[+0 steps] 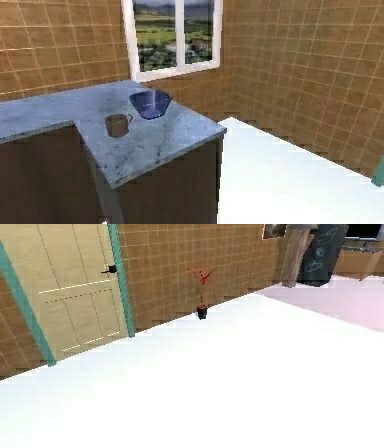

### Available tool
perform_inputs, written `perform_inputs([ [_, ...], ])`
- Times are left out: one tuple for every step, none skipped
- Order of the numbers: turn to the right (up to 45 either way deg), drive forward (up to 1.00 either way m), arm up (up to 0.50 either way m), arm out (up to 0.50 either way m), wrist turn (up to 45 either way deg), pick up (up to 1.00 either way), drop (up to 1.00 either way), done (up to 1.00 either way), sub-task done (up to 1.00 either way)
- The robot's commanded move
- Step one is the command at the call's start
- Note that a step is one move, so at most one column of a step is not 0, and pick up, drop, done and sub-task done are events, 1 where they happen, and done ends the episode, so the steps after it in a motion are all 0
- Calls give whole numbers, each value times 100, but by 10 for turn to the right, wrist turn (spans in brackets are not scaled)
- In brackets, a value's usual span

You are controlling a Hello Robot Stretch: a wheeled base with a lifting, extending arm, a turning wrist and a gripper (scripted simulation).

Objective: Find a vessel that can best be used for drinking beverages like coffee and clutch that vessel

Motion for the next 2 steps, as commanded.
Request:
perform_inputs([
  [-450,0,0,0,0,0,0,0,0],
  [-450,0,0,0,0,0,0,0,0],
])
